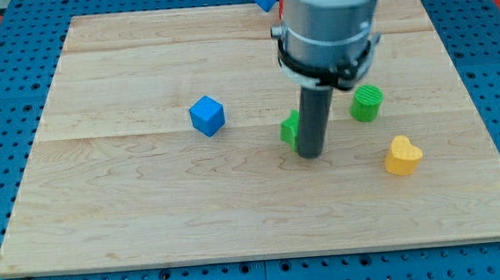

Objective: Place your arm at the top right of the green circle

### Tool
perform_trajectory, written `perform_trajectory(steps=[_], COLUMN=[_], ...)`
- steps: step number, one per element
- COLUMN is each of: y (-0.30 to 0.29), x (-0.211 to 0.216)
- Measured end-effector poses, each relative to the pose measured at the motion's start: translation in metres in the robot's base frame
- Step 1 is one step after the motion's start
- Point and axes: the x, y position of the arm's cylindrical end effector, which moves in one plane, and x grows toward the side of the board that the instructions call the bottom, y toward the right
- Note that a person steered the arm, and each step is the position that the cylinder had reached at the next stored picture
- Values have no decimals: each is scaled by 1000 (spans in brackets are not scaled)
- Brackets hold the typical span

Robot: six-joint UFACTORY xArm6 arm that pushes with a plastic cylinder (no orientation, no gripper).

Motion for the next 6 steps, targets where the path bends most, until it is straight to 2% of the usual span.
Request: perform_trajectory(steps=[1, 2, 4, 5, 6], y=[-13, -2, 59, 142, 155], x=[-26, -8, -90, -120, -175])
